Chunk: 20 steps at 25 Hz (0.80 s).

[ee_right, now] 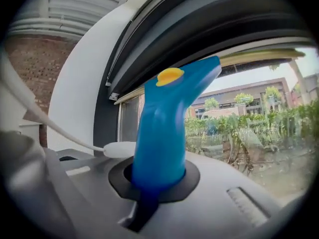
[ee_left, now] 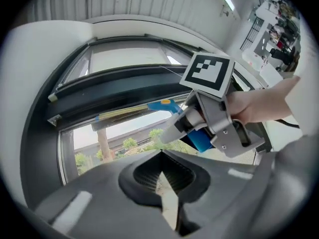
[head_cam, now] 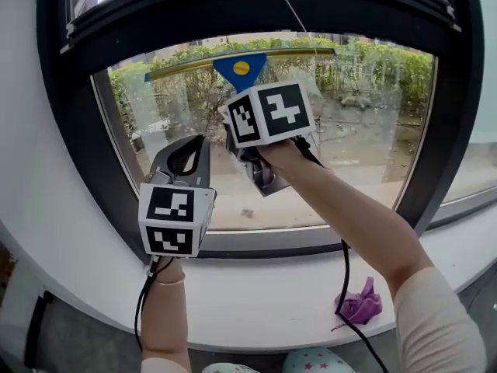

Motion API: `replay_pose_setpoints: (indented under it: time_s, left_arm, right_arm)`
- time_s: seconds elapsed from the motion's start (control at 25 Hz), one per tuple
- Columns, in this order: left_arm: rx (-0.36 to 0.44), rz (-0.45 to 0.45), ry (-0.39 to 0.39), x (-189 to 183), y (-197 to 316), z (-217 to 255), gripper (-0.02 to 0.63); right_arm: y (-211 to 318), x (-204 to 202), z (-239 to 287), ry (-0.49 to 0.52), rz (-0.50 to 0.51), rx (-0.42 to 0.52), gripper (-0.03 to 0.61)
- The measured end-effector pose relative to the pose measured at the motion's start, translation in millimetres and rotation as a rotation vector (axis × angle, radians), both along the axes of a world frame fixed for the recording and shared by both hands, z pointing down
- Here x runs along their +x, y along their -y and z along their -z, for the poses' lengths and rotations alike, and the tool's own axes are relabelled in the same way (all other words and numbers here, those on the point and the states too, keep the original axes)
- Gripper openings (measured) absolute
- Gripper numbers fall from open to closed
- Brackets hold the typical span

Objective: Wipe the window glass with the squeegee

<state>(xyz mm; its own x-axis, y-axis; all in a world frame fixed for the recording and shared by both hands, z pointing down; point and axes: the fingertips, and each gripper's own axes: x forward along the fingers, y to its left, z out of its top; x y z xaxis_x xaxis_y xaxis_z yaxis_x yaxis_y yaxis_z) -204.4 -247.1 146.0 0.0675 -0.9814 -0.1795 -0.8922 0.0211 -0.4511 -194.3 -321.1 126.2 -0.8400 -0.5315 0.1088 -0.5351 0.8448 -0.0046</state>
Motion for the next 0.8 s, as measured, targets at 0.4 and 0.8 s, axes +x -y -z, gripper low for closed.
replay_pose_setpoints:
  time_s: [0.4, 0.8]
  left_arm:
    - [0.042, -0.057, -0.080, -17, -9, 9, 0.002]
    - [0.051, -0.080, -0.164, -24, -21, -11, 0.002]
  right_arm:
    - [13, -20, 31, 0.039, -0.061, -0.036, 0.026]
    - [19, -28, 19, 0.034, -0.026, -0.075, 0.026]
